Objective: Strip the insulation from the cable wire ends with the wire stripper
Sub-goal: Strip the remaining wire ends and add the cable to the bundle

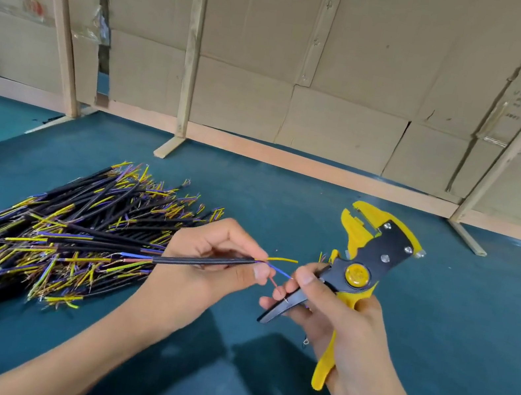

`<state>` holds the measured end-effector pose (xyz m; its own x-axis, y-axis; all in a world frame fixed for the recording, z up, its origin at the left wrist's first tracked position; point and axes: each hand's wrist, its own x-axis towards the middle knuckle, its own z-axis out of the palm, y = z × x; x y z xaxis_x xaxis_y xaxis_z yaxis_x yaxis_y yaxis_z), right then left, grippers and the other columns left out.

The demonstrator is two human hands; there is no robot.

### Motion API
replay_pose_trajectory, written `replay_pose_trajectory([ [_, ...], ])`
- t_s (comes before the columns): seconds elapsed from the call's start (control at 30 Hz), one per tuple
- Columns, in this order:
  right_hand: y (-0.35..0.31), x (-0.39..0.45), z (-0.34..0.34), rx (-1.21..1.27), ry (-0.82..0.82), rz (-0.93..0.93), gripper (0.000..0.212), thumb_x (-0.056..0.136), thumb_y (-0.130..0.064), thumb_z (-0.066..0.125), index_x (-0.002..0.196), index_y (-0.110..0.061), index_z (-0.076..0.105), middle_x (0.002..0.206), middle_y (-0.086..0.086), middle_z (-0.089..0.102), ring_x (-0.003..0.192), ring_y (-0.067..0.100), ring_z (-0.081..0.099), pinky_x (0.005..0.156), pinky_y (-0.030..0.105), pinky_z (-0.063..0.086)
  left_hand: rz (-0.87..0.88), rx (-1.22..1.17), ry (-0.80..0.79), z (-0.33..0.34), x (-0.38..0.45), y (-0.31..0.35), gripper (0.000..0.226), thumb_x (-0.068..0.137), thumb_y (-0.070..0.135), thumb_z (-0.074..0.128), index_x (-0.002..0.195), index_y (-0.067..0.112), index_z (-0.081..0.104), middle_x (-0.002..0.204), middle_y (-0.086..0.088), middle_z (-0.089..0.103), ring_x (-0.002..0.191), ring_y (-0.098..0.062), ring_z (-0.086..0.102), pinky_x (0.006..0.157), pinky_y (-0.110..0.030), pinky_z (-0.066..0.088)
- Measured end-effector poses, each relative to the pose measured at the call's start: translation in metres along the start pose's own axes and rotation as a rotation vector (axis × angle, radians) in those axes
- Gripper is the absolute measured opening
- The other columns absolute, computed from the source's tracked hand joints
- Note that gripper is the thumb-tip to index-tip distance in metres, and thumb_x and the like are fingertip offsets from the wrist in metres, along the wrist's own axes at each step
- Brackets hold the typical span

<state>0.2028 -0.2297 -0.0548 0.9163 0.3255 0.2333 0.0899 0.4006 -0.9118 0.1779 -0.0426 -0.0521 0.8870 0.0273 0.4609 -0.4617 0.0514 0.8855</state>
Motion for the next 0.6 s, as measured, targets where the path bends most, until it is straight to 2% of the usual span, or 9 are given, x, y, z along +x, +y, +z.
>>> replay_pose_trajectory([
  [0.17,-0.001,-0.001,0.0,-0.057,-0.005,0.142,0.012,0.082,-0.011,0.073,0.08,0.0,0.071,0.076,0.022,0.06,0.073,0.037,0.063,0.073,0.05,0.059,-0.001,0.045,0.036,-0.004,0.002,0.0,0.014,0.076,0.01,0.078,0.086,0.005,0.07,0.083,-0.01,0.076,0.08,-0.021,0.072,0.072,-0.022,0.053],
  [0.3,-0.002,-0.003,0.001,-0.105,0.006,0.206,0.012,0.08,-0.013,0.075,0.077,-0.003,0.071,0.077,0.023,0.061,0.072,0.038,0.065,0.073,0.052,0.06,0.01,0.114,0.017,-0.006,0.002,-0.004,0.011,0.078,0.001,0.079,0.082,0.007,0.072,0.081,-0.009,0.076,0.074,-0.015,0.071,0.07,-0.021,0.054],
  [0.47,-0.003,-0.004,0.0,-0.162,0.002,0.288,0.015,0.08,-0.009,0.076,0.081,0.002,0.066,0.075,0.021,0.062,0.07,0.037,0.065,0.073,0.052,0.06,-0.014,0.076,0.246,-0.032,0.017,-0.001,0.016,0.077,-0.001,0.079,0.073,0.014,0.073,0.071,-0.014,0.072,0.052,-0.021,0.052,0.054,-0.025,0.045],
  [0.53,-0.002,-0.004,0.002,-0.131,0.033,0.275,0.011,0.088,-0.004,0.076,0.08,0.0,0.069,0.077,0.022,0.063,0.072,0.037,0.065,0.074,0.053,0.06,-0.022,0.057,0.216,-0.043,0.021,0.004,0.015,0.073,0.004,0.082,0.073,0.014,0.071,0.072,-0.017,0.072,0.05,-0.023,0.048,0.052,-0.026,0.043],
  [0.6,0.001,-0.002,0.005,-0.075,0.064,0.248,0.011,0.087,-0.006,0.076,0.081,0.001,0.072,0.079,0.022,0.063,0.073,0.037,0.064,0.074,0.053,0.059,-0.042,0.114,0.083,-0.041,0.019,0.006,0.011,0.073,0.011,0.08,0.075,0.015,0.07,0.072,-0.015,0.072,0.05,-0.02,0.05,0.05,-0.025,0.043],
])
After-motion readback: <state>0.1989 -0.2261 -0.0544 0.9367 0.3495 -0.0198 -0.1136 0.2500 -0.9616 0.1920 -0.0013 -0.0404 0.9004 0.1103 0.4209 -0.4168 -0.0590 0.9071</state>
